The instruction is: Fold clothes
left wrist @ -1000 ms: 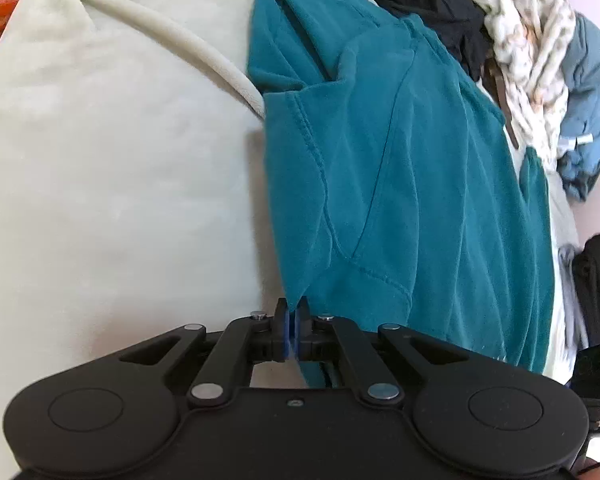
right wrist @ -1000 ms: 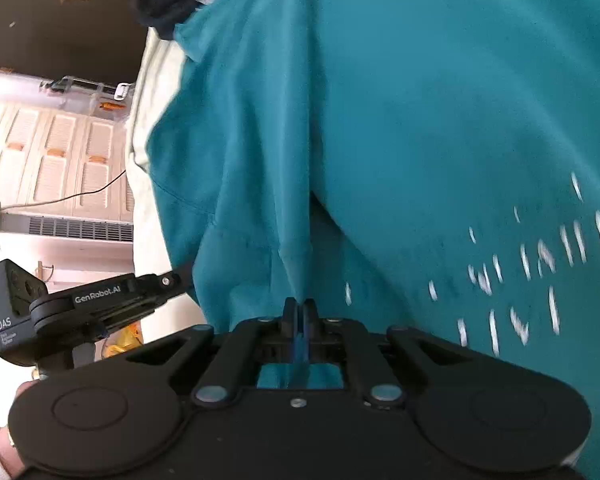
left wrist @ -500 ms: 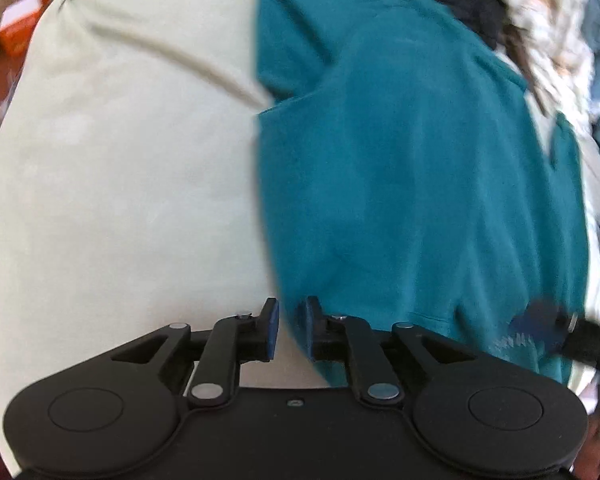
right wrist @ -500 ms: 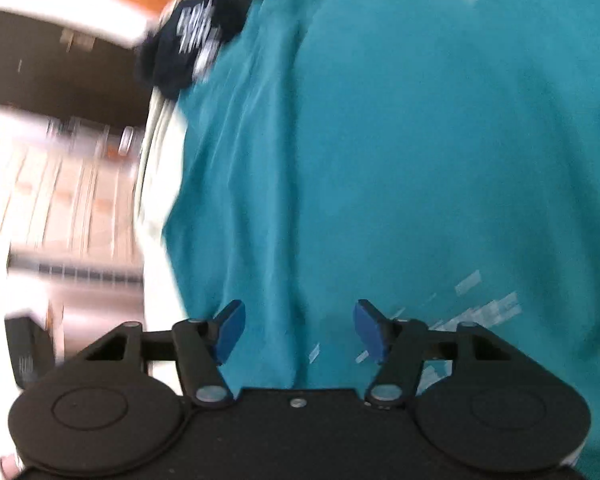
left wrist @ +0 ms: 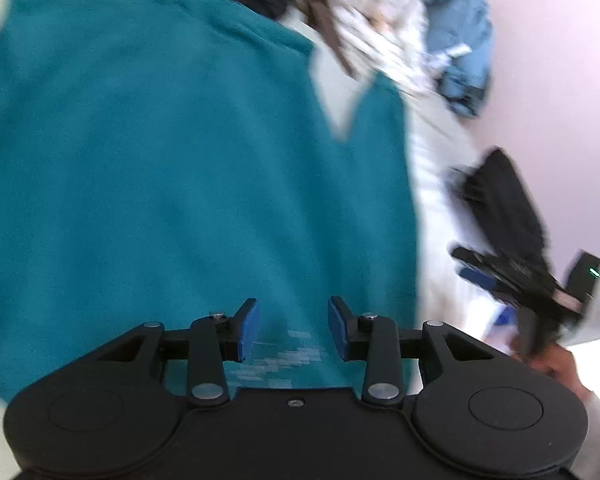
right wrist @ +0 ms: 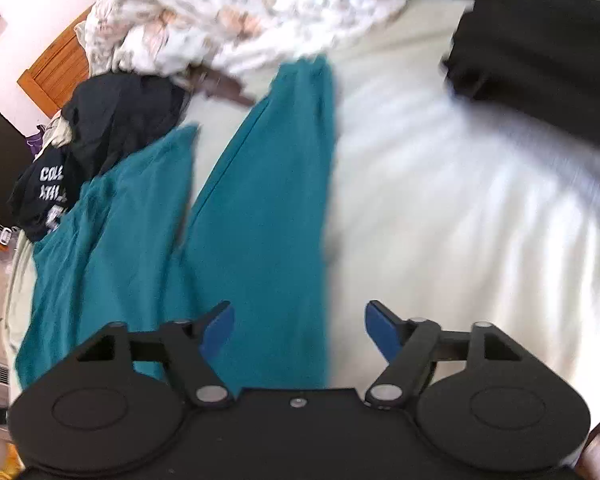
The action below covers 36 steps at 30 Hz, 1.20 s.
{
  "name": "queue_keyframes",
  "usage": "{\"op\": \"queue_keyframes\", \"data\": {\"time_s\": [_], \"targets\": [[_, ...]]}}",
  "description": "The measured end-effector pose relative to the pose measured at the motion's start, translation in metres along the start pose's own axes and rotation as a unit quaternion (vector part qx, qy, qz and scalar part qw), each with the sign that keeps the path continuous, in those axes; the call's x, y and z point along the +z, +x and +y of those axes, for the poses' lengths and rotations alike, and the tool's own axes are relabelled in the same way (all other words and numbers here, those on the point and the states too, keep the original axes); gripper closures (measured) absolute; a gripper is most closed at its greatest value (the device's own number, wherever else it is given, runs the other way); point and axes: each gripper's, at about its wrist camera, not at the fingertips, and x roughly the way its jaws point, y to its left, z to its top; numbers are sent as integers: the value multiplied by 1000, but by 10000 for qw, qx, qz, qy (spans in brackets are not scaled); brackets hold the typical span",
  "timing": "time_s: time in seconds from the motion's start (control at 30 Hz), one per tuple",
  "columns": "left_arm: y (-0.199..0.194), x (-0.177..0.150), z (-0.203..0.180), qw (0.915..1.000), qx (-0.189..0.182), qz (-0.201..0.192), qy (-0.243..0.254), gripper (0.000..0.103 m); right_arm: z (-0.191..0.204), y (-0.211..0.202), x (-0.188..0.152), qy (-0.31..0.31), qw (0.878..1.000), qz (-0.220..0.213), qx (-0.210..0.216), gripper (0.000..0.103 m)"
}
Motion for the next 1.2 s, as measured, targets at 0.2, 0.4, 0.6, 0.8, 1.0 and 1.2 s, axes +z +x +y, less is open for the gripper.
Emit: {"op": "queue_keyframes", "data": {"time_s": [0.2, 0.4, 0.6, 0.8, 1.0, 1.2], "targets": [[59, -18, -59, 9989, -247, 386, -89, 48, -64, 6, 76, -369, 9982, -413, 221, 1], [88, -32, -73, 9853, 378, -368, -1623, 47, -117, 59, 174, -575, 9915, -244, 1138, 2], [86, -75, -78, 9046, 841, -1610, -3856, 47, -109, 96, 230, -1104, 9774, 15, 1804, 3], [107, -107, -96, 8344, 687, -1579, -5235, 47, -90, 130, 255, -797, 9772, 422, 1922, 9], [124, -145, -127, 7681, 629, -1903, -6082, 48, -83, 172, 273, -961, 9747, 896, 1809, 9], [161, -158, -162, 6659, 525, -2763, -6910, 48, -89, 216, 301, -897, 9608, 1440, 2194, 12]]}}
